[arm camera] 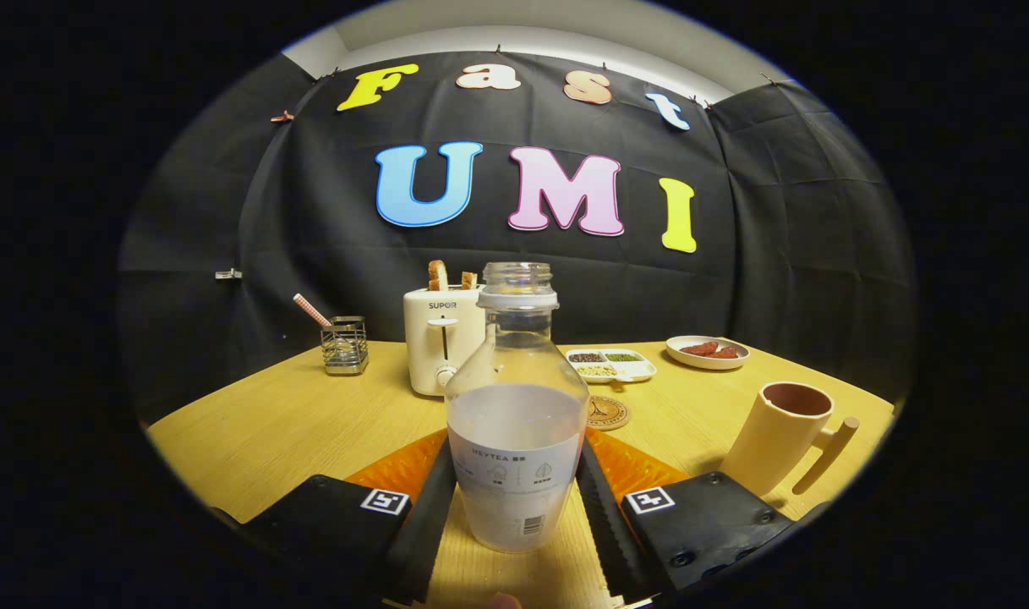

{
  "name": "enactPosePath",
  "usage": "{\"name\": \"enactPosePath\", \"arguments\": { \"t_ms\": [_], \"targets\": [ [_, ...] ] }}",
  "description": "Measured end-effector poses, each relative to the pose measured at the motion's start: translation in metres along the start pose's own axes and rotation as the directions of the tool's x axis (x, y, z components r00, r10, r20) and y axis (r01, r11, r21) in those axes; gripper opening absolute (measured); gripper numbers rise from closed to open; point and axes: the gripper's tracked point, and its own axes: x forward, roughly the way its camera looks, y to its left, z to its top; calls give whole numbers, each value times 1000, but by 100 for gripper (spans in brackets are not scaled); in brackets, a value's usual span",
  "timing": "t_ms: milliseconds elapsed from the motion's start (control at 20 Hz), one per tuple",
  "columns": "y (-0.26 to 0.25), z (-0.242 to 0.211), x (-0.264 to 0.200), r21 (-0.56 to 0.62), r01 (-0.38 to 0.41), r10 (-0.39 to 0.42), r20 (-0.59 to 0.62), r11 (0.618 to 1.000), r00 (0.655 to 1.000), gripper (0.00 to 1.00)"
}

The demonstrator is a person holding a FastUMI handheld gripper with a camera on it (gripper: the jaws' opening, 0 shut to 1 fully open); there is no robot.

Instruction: Take the bottle from table, then pour the juice into the cup, finally place the bottle on the coaster

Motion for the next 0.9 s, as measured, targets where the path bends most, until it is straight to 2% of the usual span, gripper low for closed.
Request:
{"name": "enactPosePath", "arguments": {
  "t_ms": [200,450,700,900],
  "targets": [
    [-5,26,-5,4,-1,1,-2,1000,1000,77],
    [-19,83,-14,40,-8,7,35,999,999,77],
    [-28,141,-27,-9,-73,74,70,997,995,77],
    [-28,166,-39,31,-130,128,63,991,990,77]
  ]
}}
